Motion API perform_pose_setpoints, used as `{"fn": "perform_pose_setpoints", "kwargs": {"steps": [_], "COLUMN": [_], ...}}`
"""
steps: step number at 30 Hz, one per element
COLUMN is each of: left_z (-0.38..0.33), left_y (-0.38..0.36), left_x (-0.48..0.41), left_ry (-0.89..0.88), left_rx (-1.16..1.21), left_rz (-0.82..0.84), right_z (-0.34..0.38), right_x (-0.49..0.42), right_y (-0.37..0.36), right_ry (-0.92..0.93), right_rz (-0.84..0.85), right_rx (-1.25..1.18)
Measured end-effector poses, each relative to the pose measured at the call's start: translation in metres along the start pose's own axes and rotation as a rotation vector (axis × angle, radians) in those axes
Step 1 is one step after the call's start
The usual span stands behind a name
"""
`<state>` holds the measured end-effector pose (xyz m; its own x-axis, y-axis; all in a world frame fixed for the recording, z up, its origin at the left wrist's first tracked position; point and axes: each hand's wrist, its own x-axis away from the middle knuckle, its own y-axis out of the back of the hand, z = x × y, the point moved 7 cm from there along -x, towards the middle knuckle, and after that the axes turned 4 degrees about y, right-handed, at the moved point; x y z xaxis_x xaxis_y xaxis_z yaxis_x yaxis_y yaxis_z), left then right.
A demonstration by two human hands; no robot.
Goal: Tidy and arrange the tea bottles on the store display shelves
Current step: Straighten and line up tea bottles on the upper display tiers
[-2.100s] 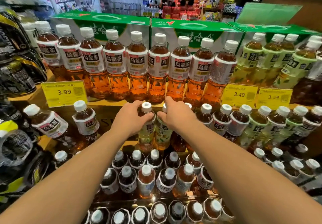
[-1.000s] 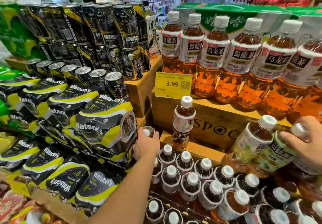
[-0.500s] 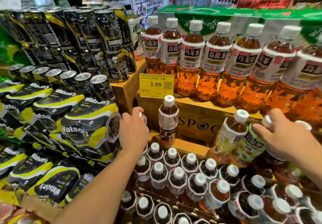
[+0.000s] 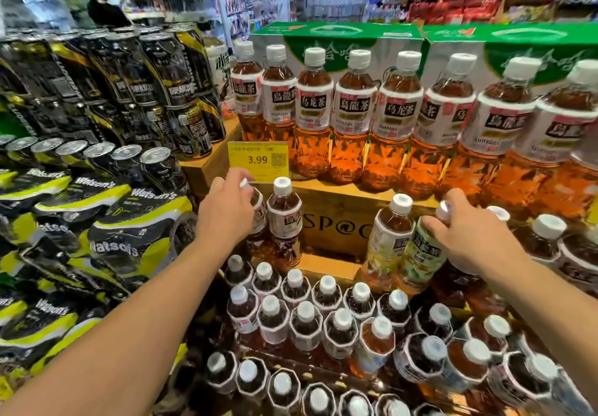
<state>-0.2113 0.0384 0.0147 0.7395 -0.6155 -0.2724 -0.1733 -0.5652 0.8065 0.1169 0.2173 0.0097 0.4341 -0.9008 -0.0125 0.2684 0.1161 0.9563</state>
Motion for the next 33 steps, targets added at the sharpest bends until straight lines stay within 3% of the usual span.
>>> {"fn": "perform_pose_setpoints", "kwargs": {"steps": [13, 25, 30, 33], "left_z": [-0.009, -0.023, -0.023, -0.023], "left_y": [-0.023, -0.032, -0.025, -0.013], "left_x": [-0.011, -0.022, -0.022, -0.024], "left_ry": [-0.04, -0.12, -0.129, -0.071], "left_rx": [0.078, -0.099, -0.193, -0.19], "left_rz": [0.139, 0.264, 0.235, 0.128], "right_z": [0.0, 0.006, 0.006, 0.006], "right_x": [-0.003, -0.009, -0.009, -0.005], "right_y": [-0.001, 0.004, 0.006, 0.009], "right_ry": [0.019, 0.059, 0.028, 0.018], "right_rz": [-0.014, 0.009, 0.031, 0.034], "right_rx": [0.0, 0.079, 0.073, 0.049]}}
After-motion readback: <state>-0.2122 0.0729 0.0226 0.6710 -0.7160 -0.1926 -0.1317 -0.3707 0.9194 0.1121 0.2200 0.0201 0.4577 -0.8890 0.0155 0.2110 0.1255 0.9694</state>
